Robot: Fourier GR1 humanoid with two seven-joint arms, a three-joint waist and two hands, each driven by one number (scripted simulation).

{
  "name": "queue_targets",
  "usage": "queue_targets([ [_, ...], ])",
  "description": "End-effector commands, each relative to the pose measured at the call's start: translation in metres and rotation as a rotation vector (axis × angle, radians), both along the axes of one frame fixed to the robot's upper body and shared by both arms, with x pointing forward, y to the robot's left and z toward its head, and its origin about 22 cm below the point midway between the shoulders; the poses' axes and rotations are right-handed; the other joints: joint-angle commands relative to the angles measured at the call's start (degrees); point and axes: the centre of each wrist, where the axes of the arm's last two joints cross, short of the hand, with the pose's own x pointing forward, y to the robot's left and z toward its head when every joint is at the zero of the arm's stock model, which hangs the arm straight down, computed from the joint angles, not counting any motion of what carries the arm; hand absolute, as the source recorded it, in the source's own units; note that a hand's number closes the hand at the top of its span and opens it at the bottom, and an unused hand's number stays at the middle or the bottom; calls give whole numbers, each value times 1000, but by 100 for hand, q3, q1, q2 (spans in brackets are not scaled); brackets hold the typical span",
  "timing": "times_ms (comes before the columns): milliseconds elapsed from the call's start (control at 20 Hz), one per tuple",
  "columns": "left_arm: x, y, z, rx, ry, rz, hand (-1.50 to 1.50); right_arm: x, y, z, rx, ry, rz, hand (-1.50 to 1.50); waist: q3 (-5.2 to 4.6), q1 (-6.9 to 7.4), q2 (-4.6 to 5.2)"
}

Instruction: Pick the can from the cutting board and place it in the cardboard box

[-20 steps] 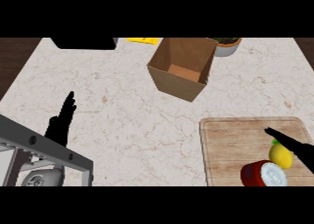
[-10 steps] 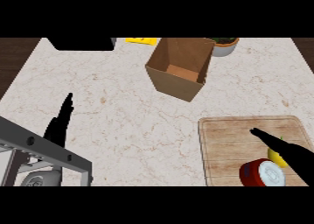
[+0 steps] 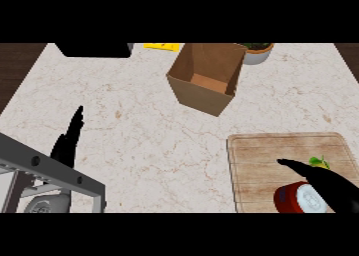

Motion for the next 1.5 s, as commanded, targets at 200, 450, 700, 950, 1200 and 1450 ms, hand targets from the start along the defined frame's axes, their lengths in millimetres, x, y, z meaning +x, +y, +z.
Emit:
queue_targets([
  [200,3,75,34,162,-51,78,0,9,7,-13,-112,-204,-8,150,-54,-88,244],
  [450,-5,69,32,174,-40,57,0,22,8,-10,-187,-310,-26,150,-53,-45,239],
  [700,16,46,35,158,-57,14,0,72,-22,19,-195,-446,116,150,-30,283,347],
  [950,20,27,31,150,-66,-26,0,103,-65,59,-211,-636,254,150,-2,570,437],
  [1200,24,36,41,161,-88,-20,0,128,-100,76,-116,-837,286,150,-13,468,406],
  [1450,17,48,34,164,-77,-15,0,156,-93,92,17,-1019,421,150,-33,449,397],
])
